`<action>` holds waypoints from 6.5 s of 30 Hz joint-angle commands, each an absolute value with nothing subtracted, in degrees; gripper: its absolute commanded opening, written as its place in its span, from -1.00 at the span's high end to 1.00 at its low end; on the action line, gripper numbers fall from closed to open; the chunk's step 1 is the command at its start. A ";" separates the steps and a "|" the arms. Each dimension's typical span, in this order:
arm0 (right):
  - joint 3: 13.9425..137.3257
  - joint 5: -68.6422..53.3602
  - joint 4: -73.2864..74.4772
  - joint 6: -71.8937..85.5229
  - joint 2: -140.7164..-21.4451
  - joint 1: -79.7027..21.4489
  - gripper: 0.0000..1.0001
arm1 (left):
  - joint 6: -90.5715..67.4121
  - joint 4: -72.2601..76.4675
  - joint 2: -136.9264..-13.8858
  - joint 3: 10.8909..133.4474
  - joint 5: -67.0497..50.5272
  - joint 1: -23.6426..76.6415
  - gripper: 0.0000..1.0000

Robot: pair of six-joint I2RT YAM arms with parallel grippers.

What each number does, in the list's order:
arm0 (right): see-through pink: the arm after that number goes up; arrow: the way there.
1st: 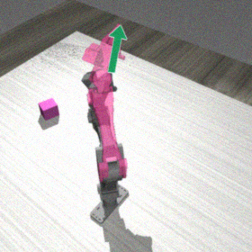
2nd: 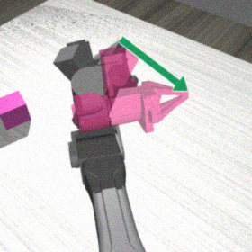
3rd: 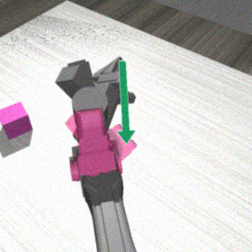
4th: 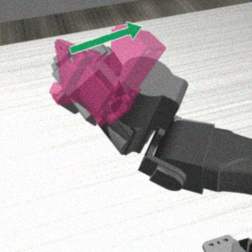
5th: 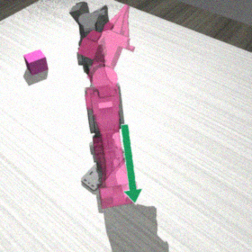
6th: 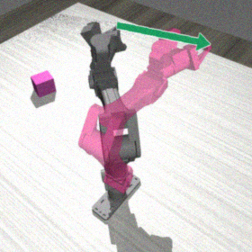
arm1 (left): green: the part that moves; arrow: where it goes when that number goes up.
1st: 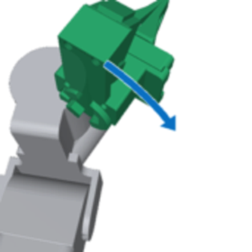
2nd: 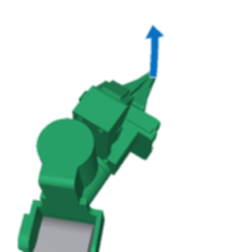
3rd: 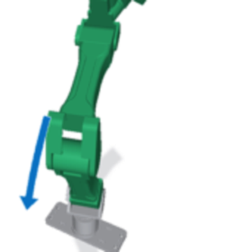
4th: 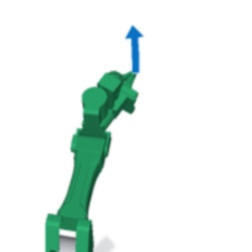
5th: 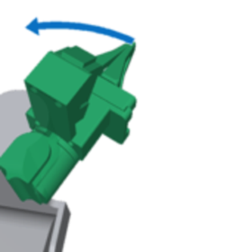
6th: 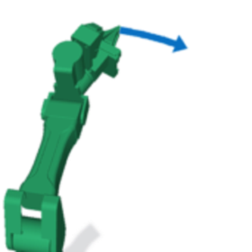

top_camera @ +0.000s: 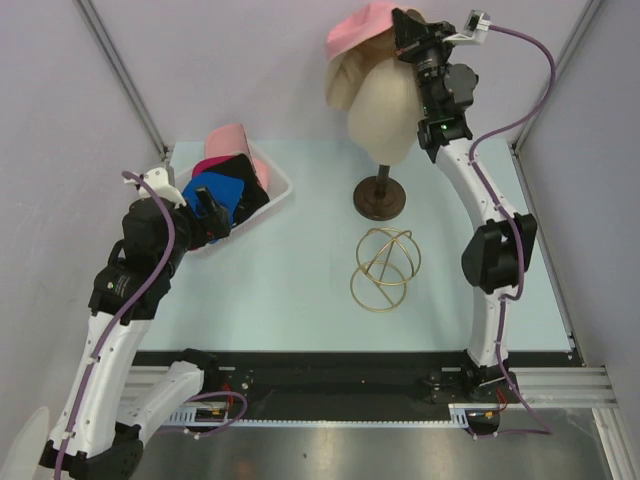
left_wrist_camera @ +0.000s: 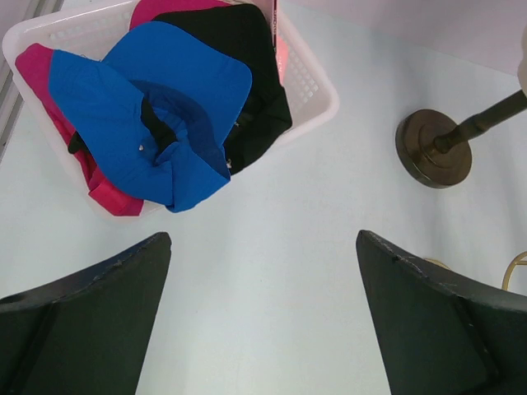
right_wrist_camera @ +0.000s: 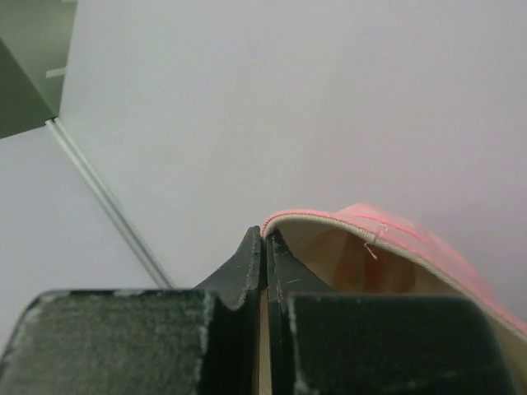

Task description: Stack the hats

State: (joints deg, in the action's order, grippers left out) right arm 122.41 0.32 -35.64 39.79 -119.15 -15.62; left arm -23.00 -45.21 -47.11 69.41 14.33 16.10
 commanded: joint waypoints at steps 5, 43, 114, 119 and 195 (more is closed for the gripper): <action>101.84 -0.89 -38.23 36.56 -100.49 -16.87 1.00 | -23.91 -42.19 -46.14 67.85 11.95 15.56 -0.99; 54.58 8.78 -33.57 48.95 -81.91 -12.74 1.00 | -21.97 -39.99 -48.52 68.73 9.49 15.64 -1.00; 87.81 -42.64 -42.64 58.19 -106.00 7.12 1.00 | -21.88 -41.04 -49.31 70.40 11.87 15.64 -0.99; 85.96 -36.49 -26.74 52.31 -103.10 5.89 1.00 | -21.89 -40.96 -48.78 69.79 11.95 15.64 -0.99; 65.12 -7.12 22.24 28.30 -54.67 5.71 -0.57 | -14.77 -23.92 -70.39 56.34 11.96 -8.79 -0.54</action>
State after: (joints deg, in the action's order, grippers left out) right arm 63.46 -6.79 22.55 28.84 -56.31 6.28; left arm -15.92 -31.16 -69.80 56.86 16.95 -7.07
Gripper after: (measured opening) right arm 0.787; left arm 0.891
